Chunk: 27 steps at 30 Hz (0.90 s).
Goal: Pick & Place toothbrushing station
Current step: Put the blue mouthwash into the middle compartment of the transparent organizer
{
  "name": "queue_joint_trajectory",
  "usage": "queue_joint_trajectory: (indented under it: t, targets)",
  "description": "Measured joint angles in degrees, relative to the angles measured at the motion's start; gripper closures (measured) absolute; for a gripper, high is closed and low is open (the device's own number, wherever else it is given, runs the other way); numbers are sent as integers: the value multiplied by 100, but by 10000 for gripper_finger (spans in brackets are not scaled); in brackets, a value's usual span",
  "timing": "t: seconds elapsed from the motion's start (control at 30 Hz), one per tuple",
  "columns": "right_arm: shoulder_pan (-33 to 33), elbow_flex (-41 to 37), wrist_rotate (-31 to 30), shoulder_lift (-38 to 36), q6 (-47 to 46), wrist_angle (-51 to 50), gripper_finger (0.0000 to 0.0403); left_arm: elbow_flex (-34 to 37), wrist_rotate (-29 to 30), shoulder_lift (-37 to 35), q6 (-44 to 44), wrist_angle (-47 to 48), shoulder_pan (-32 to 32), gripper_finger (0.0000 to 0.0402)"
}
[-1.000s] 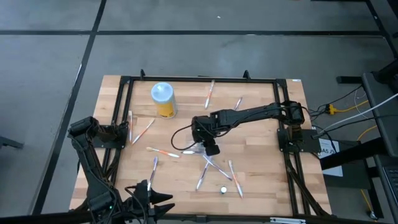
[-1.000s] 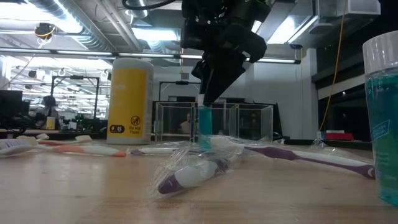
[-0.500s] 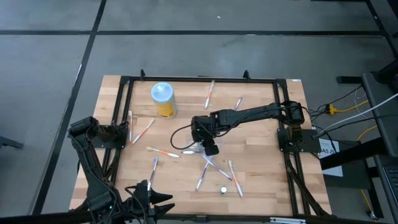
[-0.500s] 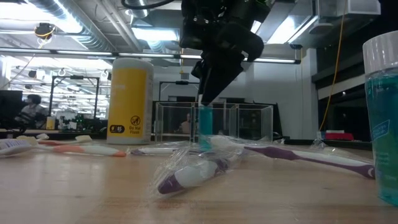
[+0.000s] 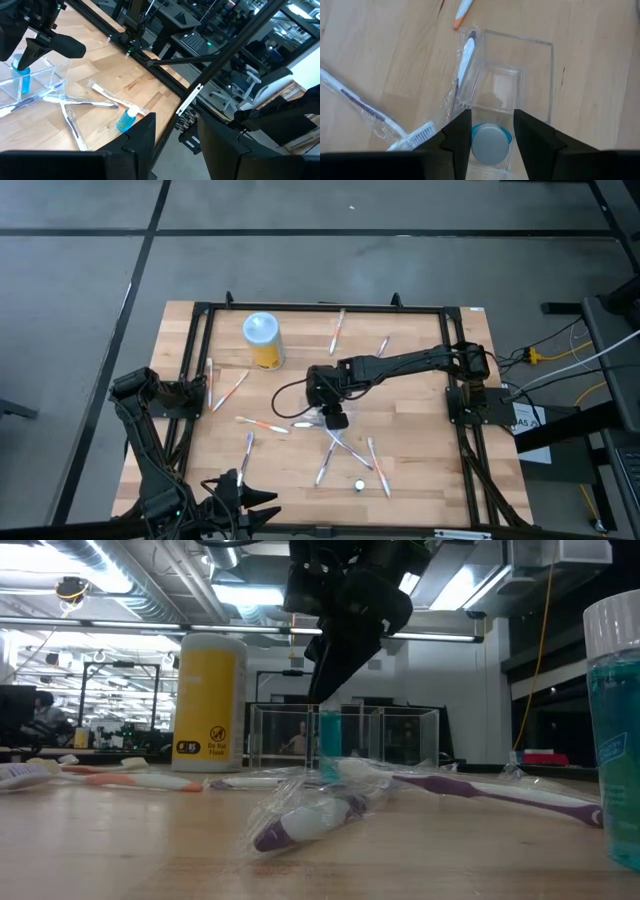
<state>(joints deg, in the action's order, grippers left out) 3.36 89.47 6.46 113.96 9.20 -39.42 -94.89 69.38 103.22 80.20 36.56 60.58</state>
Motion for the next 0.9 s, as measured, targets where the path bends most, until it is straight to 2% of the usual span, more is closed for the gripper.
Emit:
queue_joint_trajectory:
  t: [0.23,0.43,0.6,0.67,0.8,0.9]
  targets:
    - [-58,424,1,-19,-126,-17,254,0,-2,2,2,52,0,258]
    - [-63,1052,66,-19,-162,-516,254,0,-2,2,0,96,0,258]
    - [3,1732,1284,-154,-736,-1119,254,0,-81,2,71,257,-2,258]
    - [113,1842,1634,-297,-987,-1658,254,0,-264,2,270,437,-2,258]
    - [749,1847,1690,-484,-888,-3520,254,2,-573,2,613,726,11,258]
    - [1472,1844,1671,-544,-995,-3981,254,2,-588,4,625,867,48,258]
